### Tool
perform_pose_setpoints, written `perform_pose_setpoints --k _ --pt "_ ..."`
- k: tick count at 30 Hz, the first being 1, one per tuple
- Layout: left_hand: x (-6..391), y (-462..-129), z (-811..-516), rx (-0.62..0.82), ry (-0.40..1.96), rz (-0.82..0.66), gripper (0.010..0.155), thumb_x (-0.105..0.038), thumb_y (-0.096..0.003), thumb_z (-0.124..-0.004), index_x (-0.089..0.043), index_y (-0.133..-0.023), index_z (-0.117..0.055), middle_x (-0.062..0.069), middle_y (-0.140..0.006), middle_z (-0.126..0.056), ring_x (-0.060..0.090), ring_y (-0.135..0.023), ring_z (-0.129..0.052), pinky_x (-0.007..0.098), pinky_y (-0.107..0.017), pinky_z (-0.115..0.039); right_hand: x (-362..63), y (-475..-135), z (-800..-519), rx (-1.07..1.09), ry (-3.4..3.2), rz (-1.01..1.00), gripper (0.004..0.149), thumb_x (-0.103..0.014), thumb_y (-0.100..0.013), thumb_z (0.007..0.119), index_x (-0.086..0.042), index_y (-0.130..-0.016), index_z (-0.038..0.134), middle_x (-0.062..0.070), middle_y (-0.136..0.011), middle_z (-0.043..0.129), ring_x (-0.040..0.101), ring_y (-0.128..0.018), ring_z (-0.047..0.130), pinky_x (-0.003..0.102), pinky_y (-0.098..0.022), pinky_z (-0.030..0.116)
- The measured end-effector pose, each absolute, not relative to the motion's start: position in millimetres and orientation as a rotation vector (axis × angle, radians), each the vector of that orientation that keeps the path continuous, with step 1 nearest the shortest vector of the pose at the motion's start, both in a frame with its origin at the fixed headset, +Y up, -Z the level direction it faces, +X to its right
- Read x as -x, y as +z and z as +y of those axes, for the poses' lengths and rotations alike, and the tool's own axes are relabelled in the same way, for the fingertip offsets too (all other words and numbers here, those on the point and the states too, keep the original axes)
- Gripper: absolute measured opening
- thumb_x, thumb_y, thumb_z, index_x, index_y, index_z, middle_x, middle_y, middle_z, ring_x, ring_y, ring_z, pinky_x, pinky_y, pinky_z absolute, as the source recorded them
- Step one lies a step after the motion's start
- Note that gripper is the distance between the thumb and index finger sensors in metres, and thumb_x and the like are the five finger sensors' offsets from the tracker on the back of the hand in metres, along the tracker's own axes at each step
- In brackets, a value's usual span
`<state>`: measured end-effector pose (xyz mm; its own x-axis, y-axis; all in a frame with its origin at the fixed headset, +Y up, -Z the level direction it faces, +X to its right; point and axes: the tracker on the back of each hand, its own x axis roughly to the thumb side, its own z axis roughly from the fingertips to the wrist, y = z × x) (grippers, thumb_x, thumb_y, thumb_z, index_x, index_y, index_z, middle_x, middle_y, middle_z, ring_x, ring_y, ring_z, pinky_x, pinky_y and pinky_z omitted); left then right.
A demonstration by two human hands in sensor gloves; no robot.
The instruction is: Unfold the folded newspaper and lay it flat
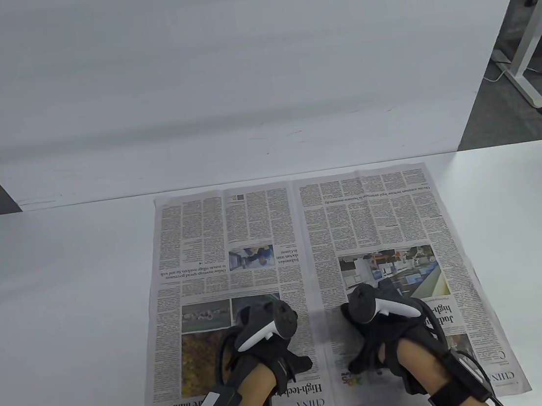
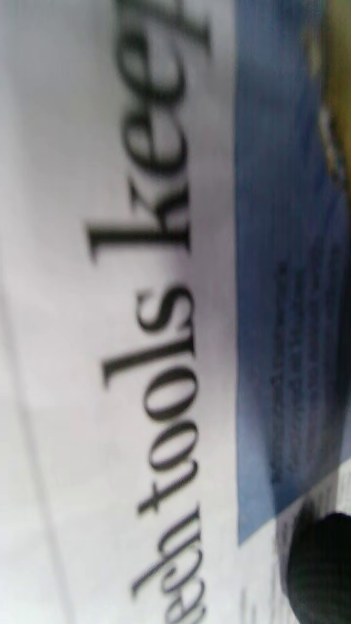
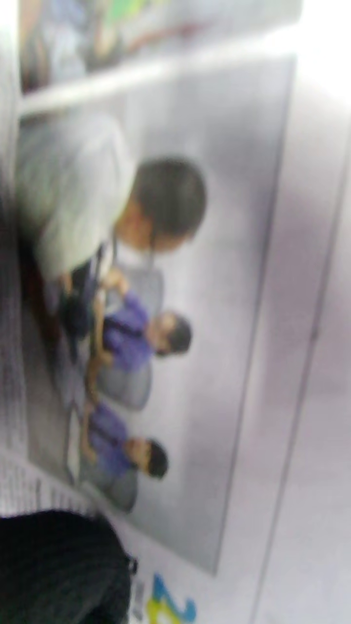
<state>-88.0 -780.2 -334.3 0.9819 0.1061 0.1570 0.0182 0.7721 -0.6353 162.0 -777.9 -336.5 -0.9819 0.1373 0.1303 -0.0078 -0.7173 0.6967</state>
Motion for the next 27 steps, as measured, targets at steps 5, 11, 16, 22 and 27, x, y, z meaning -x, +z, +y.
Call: perform_pose_setpoints --k 5,11,16,22,27 --pt "118.8 -330.0 -780.1 0.703 0.066 -0.145 0.093 -0.068 -0.0403 -0.074 -0.045 -0.098 -0.004 0.002 -0.106 0.014 0.051 -0.096 0.011 0.082 -0.062 -0.018 -189.6 -331.6 -778.9 -0.223 2.817 1.115 0.107 -0.07 -0.034 0.086 -0.04 -0.097 0.005 0.006 -0.105 -0.013 0.05 -0.092 -0.01 0.09 -0.049 0.029" --pt "168.2 -320.0 -780.7 0.689 0.128 -0.05 0.093 -0.067 -0.0403 -0.074 -0.045 -0.098 -0.006 0.001 -0.106 0.014 0.051 -0.096 0.012 0.082 -0.063 -0.015 -229.5 -326.5 -779.3 -0.118 2.801 1.106 0.106 -0.07 -0.034 0.085 -0.04 -0.097 0.005 0.004 -0.105 -0.012 0.049 -0.092 -0.01 0.089 -0.05 0.028" --pt "204.5 -312.5 -780.8 0.681 0.171 0.037 0.093 -0.066 -0.0402 -0.075 -0.045 -0.099 -0.006 0.001 -0.106 0.013 0.05 -0.096 0.012 0.081 -0.063 -0.014 -262.2 -321.9 -780.1 -0.028 2.781 1.082 0.105 -0.07 -0.035 0.084 -0.04 -0.098 0.006 0.004 -0.105 -0.012 0.048 -0.092 -0.01 0.088 -0.051 0.027" --pt "242.7 -304.1 -780.3 0.671 0.237 0.167 0.093 -0.064 -0.0407 -0.076 -0.044 -0.099 -0.007 0.001 -0.106 0.013 0.049 -0.096 0.014 0.081 -0.064 -0.012 -290.6 -319.4 -781.6 0.036 2.744 1.023 0.104 -0.069 -0.036 0.084 -0.037 -0.099 0.007 0.005 -0.106 -0.011 0.046 -0.092 -0.01 0.086 -0.051 0.023" --pt "263.0 -299.5 -781.3 0.653 0.281 0.229 0.092 -0.063 -0.041 -0.076 -0.043 -0.099 -0.008 0.002 -0.106 0.013 0.048 -0.096 0.015 0.08 -0.064 -0.01 -310.4 -316.0 -782.2 0.104 2.719 0.977 0.102 -0.067 -0.037 0.083 -0.036 -0.1 0.009 0.006 -0.106 -0.009 0.045 -0.093 -0.009 0.084 -0.053 0.021"
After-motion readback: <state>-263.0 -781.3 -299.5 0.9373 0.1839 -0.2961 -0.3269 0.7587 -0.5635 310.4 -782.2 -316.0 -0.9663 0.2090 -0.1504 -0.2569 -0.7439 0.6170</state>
